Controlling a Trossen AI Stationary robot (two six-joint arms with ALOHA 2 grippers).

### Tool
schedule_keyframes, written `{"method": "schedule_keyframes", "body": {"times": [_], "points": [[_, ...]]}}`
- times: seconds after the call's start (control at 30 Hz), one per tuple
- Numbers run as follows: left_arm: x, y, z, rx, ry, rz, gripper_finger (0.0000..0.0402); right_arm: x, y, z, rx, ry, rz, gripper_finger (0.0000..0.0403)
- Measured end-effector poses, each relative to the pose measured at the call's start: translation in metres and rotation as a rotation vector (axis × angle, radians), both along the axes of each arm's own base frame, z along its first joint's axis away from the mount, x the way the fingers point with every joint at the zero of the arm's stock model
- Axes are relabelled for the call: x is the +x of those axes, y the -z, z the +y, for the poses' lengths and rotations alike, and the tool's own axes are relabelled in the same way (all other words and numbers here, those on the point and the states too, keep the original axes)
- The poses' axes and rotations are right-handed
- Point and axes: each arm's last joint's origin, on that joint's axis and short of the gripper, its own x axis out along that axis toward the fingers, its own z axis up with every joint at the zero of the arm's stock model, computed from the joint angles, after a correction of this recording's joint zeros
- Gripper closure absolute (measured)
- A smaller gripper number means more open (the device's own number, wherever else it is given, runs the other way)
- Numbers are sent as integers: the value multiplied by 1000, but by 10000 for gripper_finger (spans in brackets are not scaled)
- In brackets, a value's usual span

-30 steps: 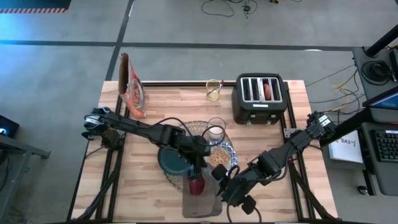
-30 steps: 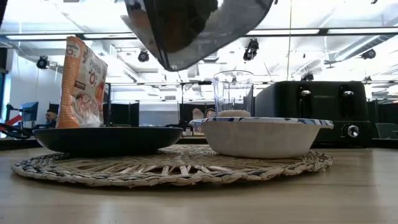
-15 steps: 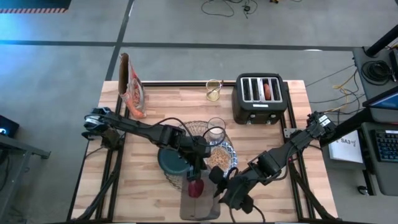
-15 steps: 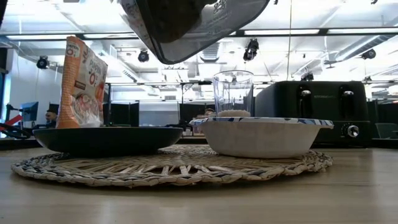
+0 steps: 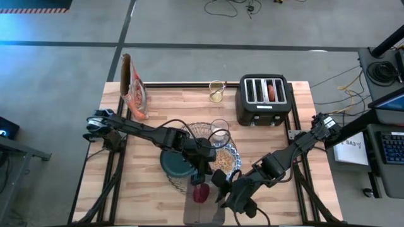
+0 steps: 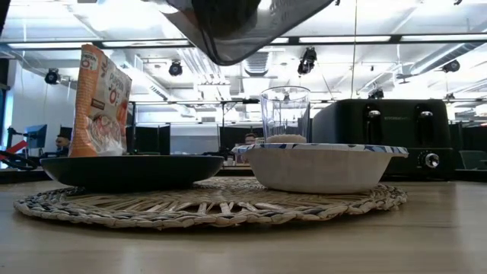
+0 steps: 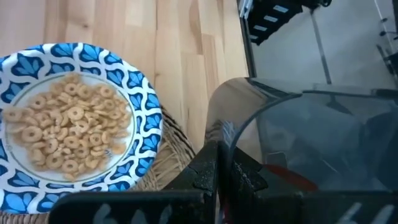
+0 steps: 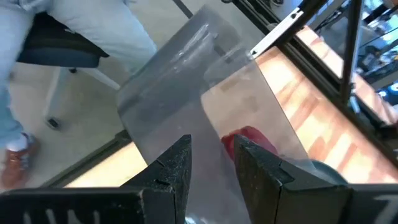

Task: Arrange a breakfast setting
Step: Move the black bin to the bottom right of the table

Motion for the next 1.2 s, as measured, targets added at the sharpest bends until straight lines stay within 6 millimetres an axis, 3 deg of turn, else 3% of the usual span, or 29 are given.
{"method": "schedule_keyframes", "body": {"times": [0.4, 0.87, 1.2], "points": [[-1, -6, 1, 24, 16, 7, 401, 0, 0, 1, 70, 10, 48, 294], [13, 48, -2, 33, -51, 252, 401, -2, 2, 0, 236, 190, 211, 294], [18, 27, 7, 211, -182, 304, 402, -8, 11, -4, 245, 306, 371, 294]]}}
